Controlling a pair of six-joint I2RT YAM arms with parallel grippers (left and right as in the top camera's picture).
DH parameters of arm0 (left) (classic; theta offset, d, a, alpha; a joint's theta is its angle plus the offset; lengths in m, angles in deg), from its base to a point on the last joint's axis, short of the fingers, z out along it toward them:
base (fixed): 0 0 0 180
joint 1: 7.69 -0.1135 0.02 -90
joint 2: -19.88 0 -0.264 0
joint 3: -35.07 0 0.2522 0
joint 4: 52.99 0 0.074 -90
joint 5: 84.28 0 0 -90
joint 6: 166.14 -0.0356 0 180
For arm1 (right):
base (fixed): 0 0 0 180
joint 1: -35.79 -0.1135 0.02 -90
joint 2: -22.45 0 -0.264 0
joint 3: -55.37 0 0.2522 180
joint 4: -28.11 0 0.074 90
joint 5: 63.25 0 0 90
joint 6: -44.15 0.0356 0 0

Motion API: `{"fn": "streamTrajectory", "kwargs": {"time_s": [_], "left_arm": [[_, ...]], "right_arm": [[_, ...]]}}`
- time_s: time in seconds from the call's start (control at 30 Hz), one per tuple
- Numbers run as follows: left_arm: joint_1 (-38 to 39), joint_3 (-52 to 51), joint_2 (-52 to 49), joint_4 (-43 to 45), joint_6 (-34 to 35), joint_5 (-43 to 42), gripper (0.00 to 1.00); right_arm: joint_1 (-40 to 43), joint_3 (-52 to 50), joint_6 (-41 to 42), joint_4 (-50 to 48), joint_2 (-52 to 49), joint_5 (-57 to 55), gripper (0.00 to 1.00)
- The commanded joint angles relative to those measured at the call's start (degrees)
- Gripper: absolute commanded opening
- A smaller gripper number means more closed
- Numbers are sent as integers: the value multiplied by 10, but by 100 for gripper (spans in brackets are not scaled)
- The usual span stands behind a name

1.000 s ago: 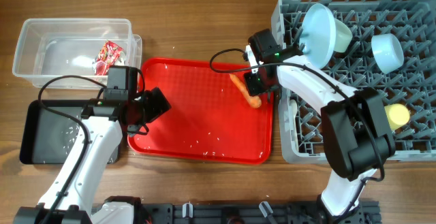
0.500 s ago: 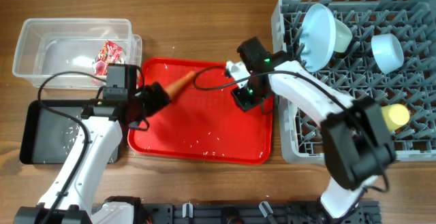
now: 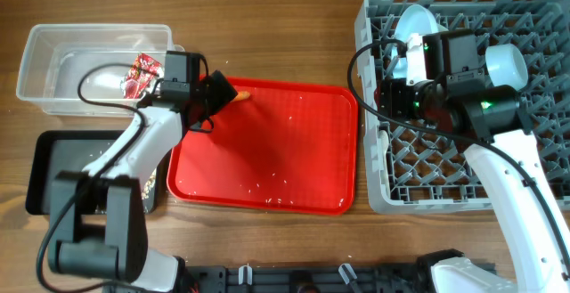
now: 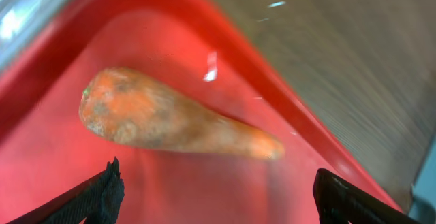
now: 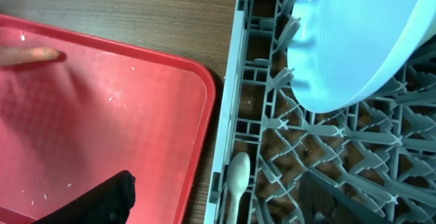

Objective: Sort waste into correct bins and load items into the dishwasher rack

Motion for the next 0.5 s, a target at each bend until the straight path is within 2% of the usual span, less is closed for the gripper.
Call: {"fn": "streamTrajectory", "kwargs": {"time_s": [0.0,0.1,0.23,0.37,0.4,0.47], "left_arm": [[13,8,-28,4,188,6,91],[18,8,-40,22,267,17,92],[18,8,-73,47,370,48,88],[18,8,-98,57,380,103,85],[18,8,-98,57,380,111,74],[17,8,-98,56,380,112,62]], "right_arm": [[0,9,11,0,2,-7,80],[0,9,12,1,2,-7,80],[0,9,11,5,2,-1,80],[0,9,12,11,2,2,80],[0,9,11,11,2,2,80],[0,9,11,11,2,2,80]]}}
